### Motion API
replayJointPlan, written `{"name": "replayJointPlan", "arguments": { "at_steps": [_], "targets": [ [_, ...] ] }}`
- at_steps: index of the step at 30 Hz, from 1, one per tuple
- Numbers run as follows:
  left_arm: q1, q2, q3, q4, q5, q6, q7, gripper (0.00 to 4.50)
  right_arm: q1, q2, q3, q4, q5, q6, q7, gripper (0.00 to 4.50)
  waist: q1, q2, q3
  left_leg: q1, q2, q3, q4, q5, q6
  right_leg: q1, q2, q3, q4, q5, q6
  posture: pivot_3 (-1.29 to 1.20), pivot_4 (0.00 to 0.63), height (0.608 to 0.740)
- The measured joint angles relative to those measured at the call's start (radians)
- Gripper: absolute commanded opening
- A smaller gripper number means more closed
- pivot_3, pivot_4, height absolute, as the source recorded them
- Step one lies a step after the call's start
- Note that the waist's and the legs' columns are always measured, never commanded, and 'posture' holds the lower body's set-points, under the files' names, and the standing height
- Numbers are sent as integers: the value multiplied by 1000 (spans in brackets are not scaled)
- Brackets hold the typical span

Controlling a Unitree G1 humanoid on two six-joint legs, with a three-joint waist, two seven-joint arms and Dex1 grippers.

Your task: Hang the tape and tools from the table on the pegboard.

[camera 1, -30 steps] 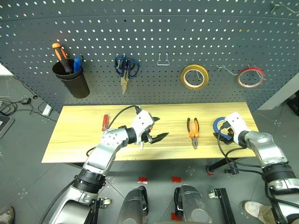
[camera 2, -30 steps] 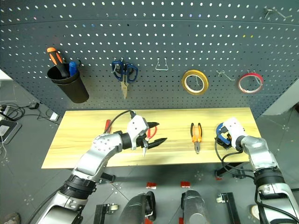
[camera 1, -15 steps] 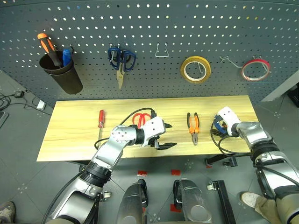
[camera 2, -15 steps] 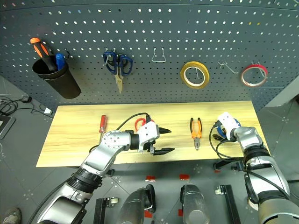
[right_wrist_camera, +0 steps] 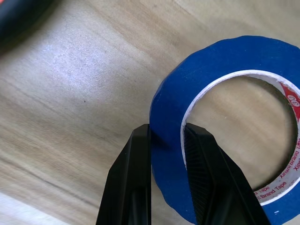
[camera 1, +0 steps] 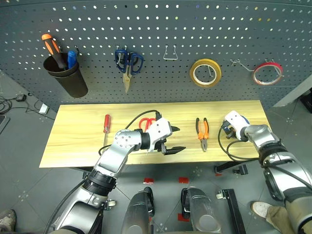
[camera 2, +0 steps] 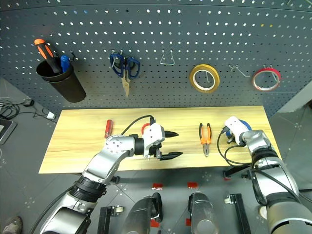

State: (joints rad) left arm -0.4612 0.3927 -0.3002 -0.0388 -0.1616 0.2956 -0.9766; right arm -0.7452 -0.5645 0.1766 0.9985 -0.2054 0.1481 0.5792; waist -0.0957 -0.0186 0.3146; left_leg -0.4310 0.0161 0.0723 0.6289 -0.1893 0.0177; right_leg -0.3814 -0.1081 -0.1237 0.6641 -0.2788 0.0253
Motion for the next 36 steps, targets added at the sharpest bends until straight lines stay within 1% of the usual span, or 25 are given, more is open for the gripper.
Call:
{"name": "replayJointPlan", "arguments": {
  "at_steps": [3, 6, 9, 10, 12, 15, 18, 20, 21, 23, 27, 31, 36],
  "targets": [
    [9, 8, 21, -25, -24, 32, 7, 3914, 171, -57, -28, -246, 1, 6, -12, 683, 13, 1, -1, -2, 0, 1, 0, 0, 0, -3, 0, 1, 1, 0, 0, -271, 264, 740],
    [-11, -14, 60, -33, -38, 51, 53, 3914, 421, -95, -123, -668, 0, 56, -64, 683, 18, 2, -1, -3, 0, 1, 0, 0, 0, -5, 0, 1, 1, 0, 1, -289, 259, 740],
    [-58, -61, 103, -40, -63, 56, 105, 3914, 593, -81, -177, -991, -25, 80, -138, 683, 15, 1, -1, -3, 0, 1, 1, 0, 0, -4, 0, 1, 1, 1, 4, -308, 256, 740],
    [-72, -72, 113, -46, -73, 60, 117, 3914, 639, -65, -189, -1081, -44, 80, -166, 683, 13, 1, -1, -3, 0, 1, 1, 0, 0, -5, 0, 1, 1, -1, 8, -315, 256, 740],
    [-101, -88, 127, -53, -91, 74, 139, 3914, 720, -23, -190, -1253, -86, 56, -224, 683, 6, 1, -2, -3, 0, 2, 1, 0, 0, -5, 1, 3, 1, -1, 9, -322, 255, 740],
    [-132, -96, 143, -52, -108, 88, 161, 3914, 728, 13, -182, -1362, -121, -8, -278, 683, 0, 1, -2, -3, 0, 3, 1, 0, 0, -6, 1, 4, 2, -1, 10, -321, 252, 740],
    [-164, -101, 154, -52, -116, 93, 174, 3914, 648, 21, -185, -1382, -127, -60, -304, 683, -1, 0, -2, -3, 0, 3, 2, 1, 1, -6, 1, 4, 2, 0, 11, -319, 245, 740],
    [-174, -102, 156, -46, -117, 94, 178, 3914, 571, 31, -189, -1342, -113, -79, -311, 683, -2, 0, -2, -3, 0, 3, 2, 1, 1, -6, 1, 5, 2, 1, 10, -315, 240, 740],
    [-182, -102, 156, -39, -117, 94, 177, 3914, 513, 33, -193, -1290, -96, -88, -314, 683, -4, 0, -3, -3, 0, 3, 3, 1, 1, -6, 1, 5, 2, 1, 10, -312, 238, 740],
    [-193, -103, 152, -29, -116, 90, 176, 3914, 410, 32, -208, -1173, -76, -99, -318, 683, -6, -1, -3, -3, 0, 4, 2, 1, 2, -6, 1, 4, 2, 4, 5, -308, 234, 740],
    [-195, -104, 150, -21, -115, 86, 177, 3914, 300, 32, -216, -974, -25, -137, -310, 683, -4, -2, -3, -3, 0, 5, 2, 1, 1, -6, 1, 4, 2, 4, 4, -303, 232, 740],
    [-214, -128, 148, 10, -111, 79, 183, 3914, 187, 34, -220, -783, 27, -183, -289, 683, -8, -2, -3, -3, -1, 9, 1, 1, 2, -6, 0, 3, 1, 4, 4, -300, 230, 740],
    [-227, -145, 145, 21, -105, 64, 184, 3914, 130, 54, -220, -689, 73, -224, -258, 683, -11, -2, -3, -3, 0, 9, 1, 1, 2, -6, 0, 3, 1, 4, 4, -300, 230, 740]
  ]
}}
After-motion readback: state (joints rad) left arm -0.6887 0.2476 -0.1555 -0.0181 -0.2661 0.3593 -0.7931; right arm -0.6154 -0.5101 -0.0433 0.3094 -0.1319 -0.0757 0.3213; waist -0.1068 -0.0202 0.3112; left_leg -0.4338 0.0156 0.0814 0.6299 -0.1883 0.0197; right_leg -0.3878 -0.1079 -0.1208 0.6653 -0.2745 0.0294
